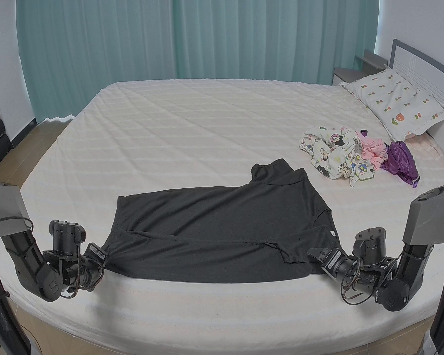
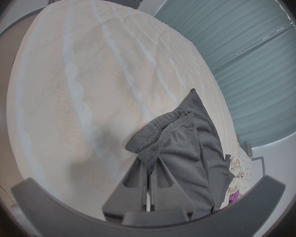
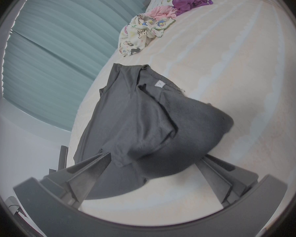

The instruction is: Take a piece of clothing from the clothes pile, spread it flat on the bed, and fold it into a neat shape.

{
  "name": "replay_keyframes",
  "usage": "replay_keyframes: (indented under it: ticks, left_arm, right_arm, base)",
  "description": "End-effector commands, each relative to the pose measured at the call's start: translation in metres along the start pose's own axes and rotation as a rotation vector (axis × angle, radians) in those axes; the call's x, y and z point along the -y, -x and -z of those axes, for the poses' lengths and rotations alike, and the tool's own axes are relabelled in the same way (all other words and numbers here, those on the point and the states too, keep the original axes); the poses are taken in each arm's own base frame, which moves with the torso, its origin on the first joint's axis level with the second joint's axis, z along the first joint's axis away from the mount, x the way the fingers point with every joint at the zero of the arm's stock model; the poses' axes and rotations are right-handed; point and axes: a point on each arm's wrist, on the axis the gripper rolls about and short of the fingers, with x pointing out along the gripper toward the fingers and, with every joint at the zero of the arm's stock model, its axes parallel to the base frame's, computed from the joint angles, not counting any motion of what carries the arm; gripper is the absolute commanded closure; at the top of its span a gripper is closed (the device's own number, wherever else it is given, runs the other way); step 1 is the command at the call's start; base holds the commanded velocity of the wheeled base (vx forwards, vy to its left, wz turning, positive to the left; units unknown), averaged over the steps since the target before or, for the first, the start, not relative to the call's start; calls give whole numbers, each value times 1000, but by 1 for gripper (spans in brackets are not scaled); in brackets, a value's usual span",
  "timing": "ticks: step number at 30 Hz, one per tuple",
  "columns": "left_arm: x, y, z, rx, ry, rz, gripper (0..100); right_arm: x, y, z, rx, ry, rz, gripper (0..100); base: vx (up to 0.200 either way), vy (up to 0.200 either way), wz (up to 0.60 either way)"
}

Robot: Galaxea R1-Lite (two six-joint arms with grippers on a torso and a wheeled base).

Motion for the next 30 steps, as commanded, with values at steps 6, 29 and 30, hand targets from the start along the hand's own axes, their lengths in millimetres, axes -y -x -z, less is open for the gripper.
replay_keyframes:
  ticks: [6, 29, 30]
  left_arm:
    - [0, 1, 0, -4, 1, 3, 100]
    - [-12, 17, 0, 29, -48, 27, 100]
    - [-12, 19, 0, 31, -58, 27, 100]
  right_arm:
    - [7, -14, 6, 56, 0, -3, 0]
    - [5, 31, 6, 56, 62, -56, 100]
    - [5, 32, 6, 54, 65, -58, 100]
  base:
    - [0, 0, 0]
    - [0, 0, 0]
    - [0, 0, 0]
